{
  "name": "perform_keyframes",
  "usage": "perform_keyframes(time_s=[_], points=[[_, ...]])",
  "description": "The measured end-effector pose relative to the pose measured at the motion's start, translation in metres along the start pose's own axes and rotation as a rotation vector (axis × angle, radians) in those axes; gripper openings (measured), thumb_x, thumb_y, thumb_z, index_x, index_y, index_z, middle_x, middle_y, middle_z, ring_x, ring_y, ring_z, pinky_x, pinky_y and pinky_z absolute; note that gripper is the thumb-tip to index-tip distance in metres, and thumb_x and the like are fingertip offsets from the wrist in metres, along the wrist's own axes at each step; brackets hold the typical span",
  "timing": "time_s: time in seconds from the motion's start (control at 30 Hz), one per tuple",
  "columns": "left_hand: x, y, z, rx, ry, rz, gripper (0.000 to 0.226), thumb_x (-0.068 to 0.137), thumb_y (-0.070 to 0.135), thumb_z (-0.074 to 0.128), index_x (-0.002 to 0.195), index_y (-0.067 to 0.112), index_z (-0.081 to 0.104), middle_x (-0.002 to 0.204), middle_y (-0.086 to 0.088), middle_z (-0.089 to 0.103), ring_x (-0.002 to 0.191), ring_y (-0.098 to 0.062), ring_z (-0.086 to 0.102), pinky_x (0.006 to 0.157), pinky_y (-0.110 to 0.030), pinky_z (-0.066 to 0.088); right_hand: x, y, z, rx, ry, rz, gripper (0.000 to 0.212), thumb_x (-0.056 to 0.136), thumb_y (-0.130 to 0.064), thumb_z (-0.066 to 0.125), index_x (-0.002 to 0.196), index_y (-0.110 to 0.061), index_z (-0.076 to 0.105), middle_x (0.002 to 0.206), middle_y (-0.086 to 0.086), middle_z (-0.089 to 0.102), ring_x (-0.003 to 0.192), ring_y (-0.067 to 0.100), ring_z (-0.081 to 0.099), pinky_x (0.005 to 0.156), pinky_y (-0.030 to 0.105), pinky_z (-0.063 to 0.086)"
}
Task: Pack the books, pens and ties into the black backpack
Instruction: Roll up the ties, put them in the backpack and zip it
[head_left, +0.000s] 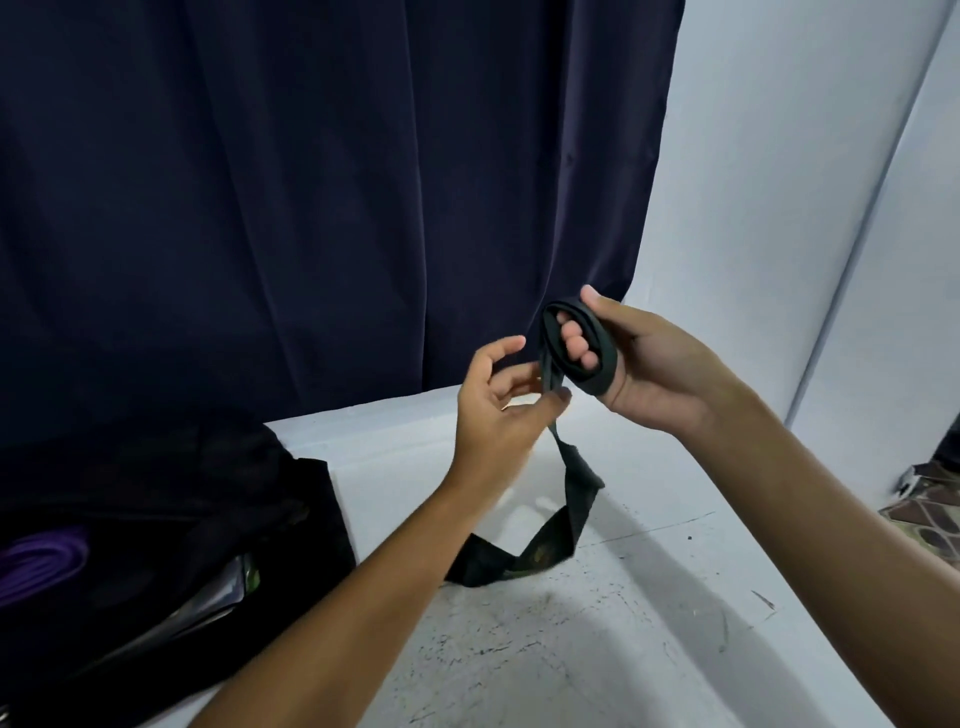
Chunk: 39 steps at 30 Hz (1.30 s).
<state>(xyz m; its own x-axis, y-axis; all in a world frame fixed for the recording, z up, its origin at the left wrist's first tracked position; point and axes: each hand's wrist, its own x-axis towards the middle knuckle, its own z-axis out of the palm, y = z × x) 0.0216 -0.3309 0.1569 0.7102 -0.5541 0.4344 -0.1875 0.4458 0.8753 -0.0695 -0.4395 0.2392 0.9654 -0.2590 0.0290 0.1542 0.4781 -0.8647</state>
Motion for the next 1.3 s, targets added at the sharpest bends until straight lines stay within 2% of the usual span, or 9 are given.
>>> perform_keyframes(time_s=[0.1, 0.33, 0.47, 0.73, 0.83, 0.93, 1.03, 1.13, 1.3], points=[[0.001, -0.003, 0.007, 0.052, 0.047, -0.048, 0.046, 0.081, -0.003, 0.074, 0.116, 0.020, 0.055, 0.084, -0.007, 0.075, 0.081, -0.016, 0.071, 0.082, -0.030, 0.057, -0.001, -0.002, 0.000, -0.028, -0.023, -0.047, 0.044, 0.099, -0.026, 0.047, 0.072, -0.003, 0.072, 0.069, 0.006, 0.066, 0.056, 0.011, 0.061, 0.053, 0.017, 0.053], [-0.013, -0.013, 0.001, 0.058, -0.063, -0.262, 0.046, 0.084, -0.003, 0.071, 0.124, 0.014, 0.053, 0.090, -0.016, 0.076, 0.081, -0.027, 0.073, 0.081, -0.042, 0.059, 0.000, 0.005, -0.015, -0.052, 0.041, -0.260, 0.021, 0.097, -0.004, 0.047, 0.108, 0.007, 0.061, 0.096, 0.015, 0.071, 0.091, 0.023, 0.071, 0.076, 0.025, 0.057], [-0.026, -0.013, -0.004, 0.042, -0.069, -0.321, 0.043, 0.086, -0.002, 0.069, 0.121, 0.018, 0.053, 0.085, -0.012, 0.075, 0.079, -0.023, 0.073, 0.078, -0.034, 0.059, 0.008, 0.014, -0.028, -0.266, 0.123, -0.344, 0.026, 0.096, 0.002, 0.046, 0.119, 0.008, 0.057, 0.109, 0.020, 0.068, 0.100, 0.028, 0.069, 0.081, 0.030, 0.057], [-0.020, -0.002, -0.017, -0.310, 0.003, -0.546, 0.032, 0.096, -0.004, 0.048, 0.122, 0.013, 0.050, 0.089, -0.019, 0.071, 0.075, -0.030, 0.071, 0.085, -0.046, 0.056, 0.020, 0.044, -0.047, -0.938, 0.148, -0.482, 0.018, 0.096, 0.002, 0.051, 0.109, 0.001, 0.063, 0.099, 0.015, 0.072, 0.095, 0.025, 0.070, 0.084, 0.033, 0.057], [-0.017, -0.002, -0.019, -0.284, 0.076, -0.608, 0.017, 0.098, 0.001, 0.047, 0.112, 0.012, 0.051, 0.077, -0.014, 0.064, 0.052, -0.022, 0.060, 0.055, -0.033, 0.054, 0.020, 0.049, -0.048, -1.215, 0.044, -0.421, 0.016, 0.097, -0.011, 0.052, 0.089, -0.002, 0.062, 0.082, 0.011, 0.066, 0.078, 0.026, 0.062, 0.075, 0.038, 0.050], [-0.012, -0.001, -0.027, -0.224, 0.020, -0.732, 0.009, 0.099, 0.015, 0.053, 0.106, 0.011, 0.050, 0.071, -0.009, 0.056, 0.040, -0.013, 0.043, 0.036, -0.018, 0.030, 0.013, 0.042, -0.046, -1.264, -0.138, -0.276, 0.019, 0.082, -0.018, 0.052, 0.065, -0.012, 0.050, 0.064, 0.004, 0.047, 0.062, 0.019, 0.042, 0.063, 0.041, 0.035], [-0.007, 0.003, -0.046, 0.000, -0.234, -0.768, 0.025, 0.092, 0.027, 0.065, 0.109, 0.014, 0.052, 0.064, -0.001, 0.053, 0.042, -0.011, 0.040, 0.042, -0.020, 0.029, 0.005, 0.032, -0.044, -1.441, -0.296, -0.030, 0.020, 0.071, -0.018, 0.061, 0.060, -0.027, 0.048, 0.061, -0.006, 0.046, 0.059, 0.014, 0.041, 0.061, 0.037, 0.035], [-0.003, 0.010, -0.065, 0.194, -0.513, -0.711, 0.047, 0.078, 0.013, 0.073, 0.120, 0.015, 0.052, 0.065, 0.001, 0.059, 0.049, -0.011, 0.044, 0.051, -0.022, 0.036, 0.001, 0.032, -0.044, -1.648, -0.323, 0.121, 0.033, 0.072, -0.027, 0.080, 0.065, -0.028, 0.048, 0.060, -0.011, 0.046, 0.054, 0.009, 0.042, 0.057, 0.027, 0.037], [0.006, 0.015, -0.085, 0.318, -0.638, -0.695, 0.045, 0.081, 0.011, 0.073, 0.121, 0.014, 0.055, 0.074, -0.002, 0.068, 0.073, -0.016, 0.064, 0.073, -0.024, 0.050, -0.006, 0.039, -0.042, -1.695, -0.372, 0.227, 0.017, 0.077, -0.028, 0.079, 0.074, -0.022, 0.063, 0.062, -0.009, 0.059, 0.051, 0.002, 0.051, 0.052, 0.017, 0.038]])
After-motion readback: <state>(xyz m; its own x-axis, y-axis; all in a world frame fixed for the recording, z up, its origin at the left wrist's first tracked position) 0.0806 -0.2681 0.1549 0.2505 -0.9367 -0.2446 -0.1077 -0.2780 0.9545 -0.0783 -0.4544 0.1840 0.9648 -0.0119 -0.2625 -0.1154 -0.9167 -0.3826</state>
